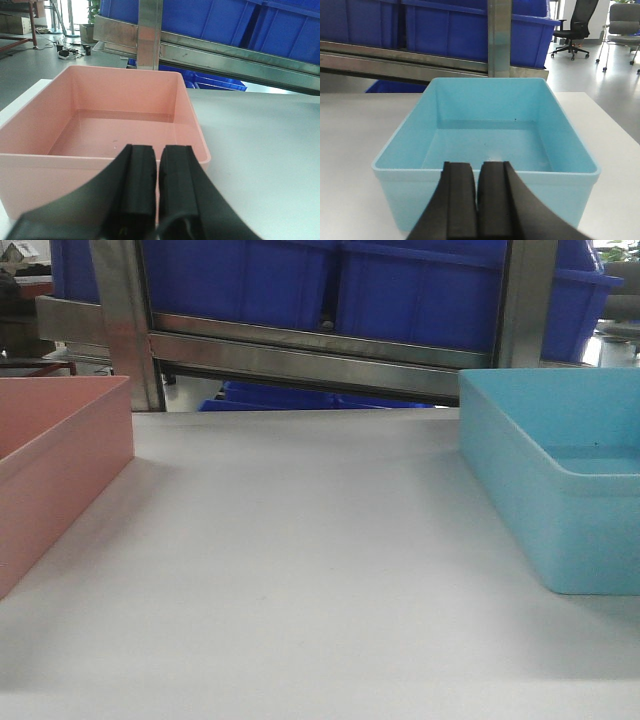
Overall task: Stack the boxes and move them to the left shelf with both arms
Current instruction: 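Lower the left gripper onto the rim of the pink bin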
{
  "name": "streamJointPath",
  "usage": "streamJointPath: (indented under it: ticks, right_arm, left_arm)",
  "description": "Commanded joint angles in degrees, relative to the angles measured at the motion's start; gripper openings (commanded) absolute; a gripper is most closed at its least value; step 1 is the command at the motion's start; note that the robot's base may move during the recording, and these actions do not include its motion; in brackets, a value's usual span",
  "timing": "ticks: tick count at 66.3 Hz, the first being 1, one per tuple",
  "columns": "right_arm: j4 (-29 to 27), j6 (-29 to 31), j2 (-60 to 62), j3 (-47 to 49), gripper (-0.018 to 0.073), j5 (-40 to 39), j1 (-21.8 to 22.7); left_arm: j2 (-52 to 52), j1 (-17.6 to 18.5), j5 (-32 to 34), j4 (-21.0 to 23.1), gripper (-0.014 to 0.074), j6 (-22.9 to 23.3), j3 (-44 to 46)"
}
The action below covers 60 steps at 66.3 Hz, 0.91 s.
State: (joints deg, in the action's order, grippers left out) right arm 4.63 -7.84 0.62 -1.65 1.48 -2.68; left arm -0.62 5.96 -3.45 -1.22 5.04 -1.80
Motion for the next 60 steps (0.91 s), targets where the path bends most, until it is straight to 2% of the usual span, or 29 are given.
streamJointPath:
  ticks: [1, 24, 35, 45, 53, 60]
  right_arm:
    - [0.24, 0.49, 1.16, 1.04, 0.0053, -5.18, -0.29]
    - [0.24, 0.49, 1.16, 1.04, 0.0053, -5.18, -0.29]
    - [0.24, 0.49, 1.16, 1.04, 0.0053, -5.18, -0.29]
    - [0.24, 0.49, 1.16, 1.04, 0.0053, -5.18, -0.29]
    - [0.24, 0.49, 1.16, 1.04, 0.0053, -5.18, -0.29]
    - [0.24, 0.49, 1.16, 1.04, 0.0053, -5.18, -0.29]
  left_arm:
    - [-0.98, -0.16, 5.1, -0.01, 0.0008, -0.06, -1.62]
    - [-0.98, -0.16, 5.46, 0.35, 0.0008, 0.03, -1.62]
    - [-0.98, -0.16, 10.81, 1.22, 0.0008, 0.03, -1.62]
    - [-0.77, -0.16, 20.12, 3.31, 0.0008, 0.03, -0.16]
    - [2.03, -0.16, 16.26, 3.31, 0.0008, 0.03, 6.48]
    - [8.75, -0.16, 6.24, 0.35, 0.0013, 0.03, 17.14]
